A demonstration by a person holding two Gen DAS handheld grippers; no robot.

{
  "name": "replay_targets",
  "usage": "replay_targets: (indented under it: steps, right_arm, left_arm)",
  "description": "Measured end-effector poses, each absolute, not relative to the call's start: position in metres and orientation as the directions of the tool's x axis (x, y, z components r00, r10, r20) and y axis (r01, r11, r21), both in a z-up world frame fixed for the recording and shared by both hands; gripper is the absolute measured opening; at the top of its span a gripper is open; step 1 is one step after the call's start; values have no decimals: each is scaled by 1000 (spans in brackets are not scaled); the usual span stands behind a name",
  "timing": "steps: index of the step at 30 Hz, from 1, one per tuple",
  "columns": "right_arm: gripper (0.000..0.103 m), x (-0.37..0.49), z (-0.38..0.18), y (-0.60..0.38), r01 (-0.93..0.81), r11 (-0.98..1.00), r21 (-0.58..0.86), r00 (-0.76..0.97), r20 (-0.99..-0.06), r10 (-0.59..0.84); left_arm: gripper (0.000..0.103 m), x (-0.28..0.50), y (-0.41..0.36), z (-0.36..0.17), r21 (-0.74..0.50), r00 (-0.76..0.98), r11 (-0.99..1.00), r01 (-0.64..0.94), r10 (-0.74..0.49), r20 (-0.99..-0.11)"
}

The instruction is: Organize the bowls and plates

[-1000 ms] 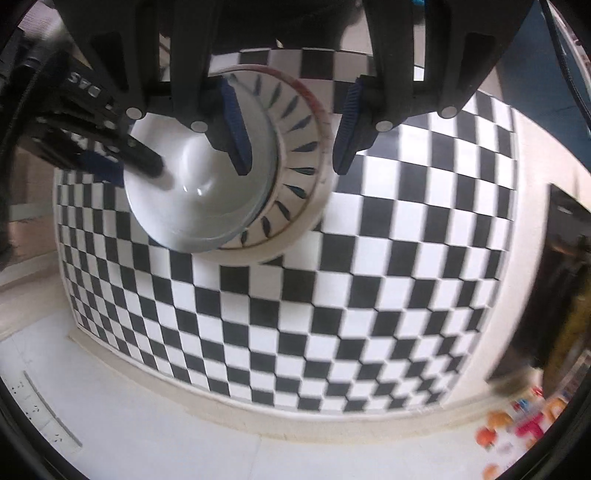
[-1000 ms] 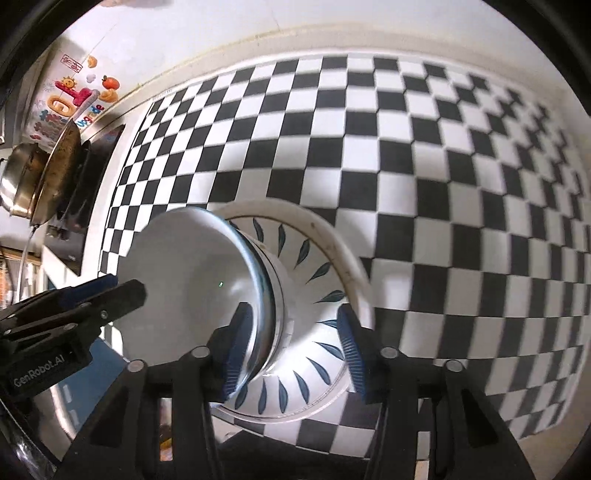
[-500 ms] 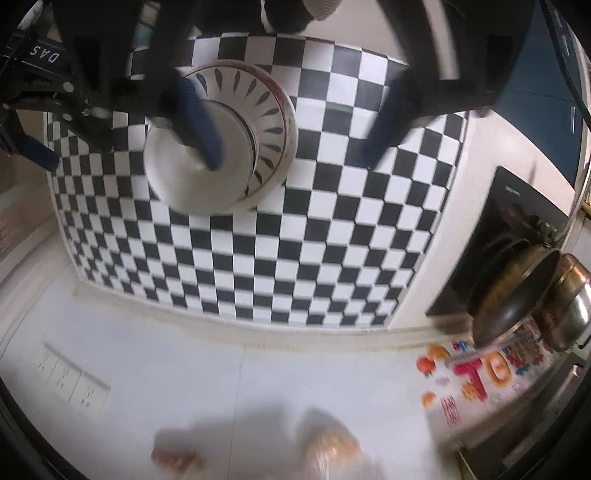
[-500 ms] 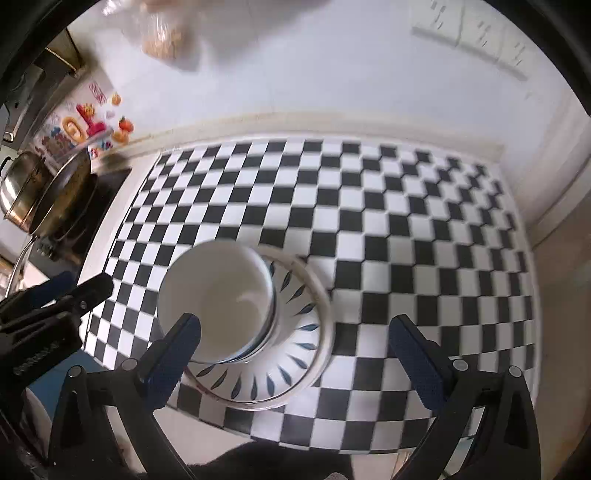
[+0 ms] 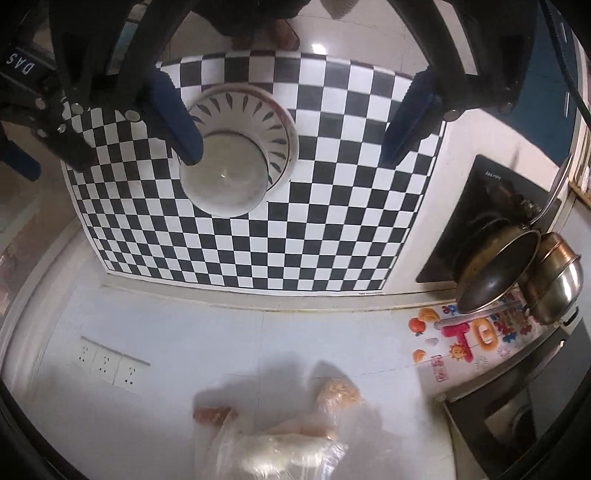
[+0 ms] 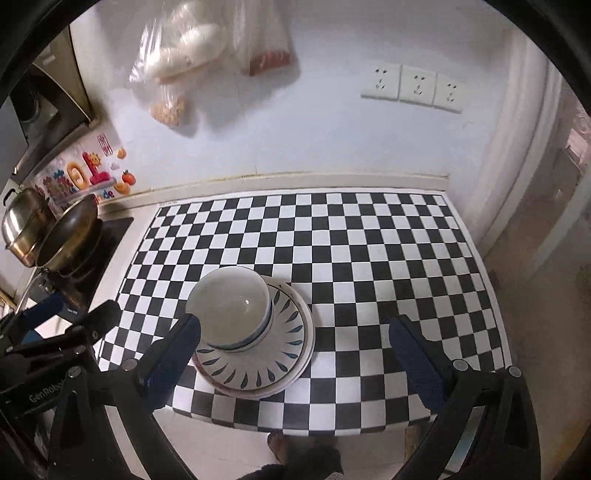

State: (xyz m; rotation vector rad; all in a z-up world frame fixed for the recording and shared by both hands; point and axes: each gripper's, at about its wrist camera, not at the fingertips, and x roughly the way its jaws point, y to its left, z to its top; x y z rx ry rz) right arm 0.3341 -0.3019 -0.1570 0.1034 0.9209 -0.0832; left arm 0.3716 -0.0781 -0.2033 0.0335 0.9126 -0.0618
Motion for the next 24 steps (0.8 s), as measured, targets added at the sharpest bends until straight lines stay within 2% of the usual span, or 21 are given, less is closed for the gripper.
replay_targets:
  steps: [6, 16, 24]
  right_arm:
    - [103, 292, -124, -306, 127, 992, 23, 663, -745, -68]
    - [103, 204, -63, -305, 90, 995, 53, 753, -657, -33]
    - [103, 122, -22, -304, 73, 995, 72, 790, -613, -14]
  left_arm:
    - [99, 338, -72, -180, -3, 649, 999, 36, -26, -761]
    - [99, 252, -64, -117, 23, 744, 1000, 13, 6, -668]
    - [99, 174, -57, -81, 55, 772, 998, -17, 48, -633]
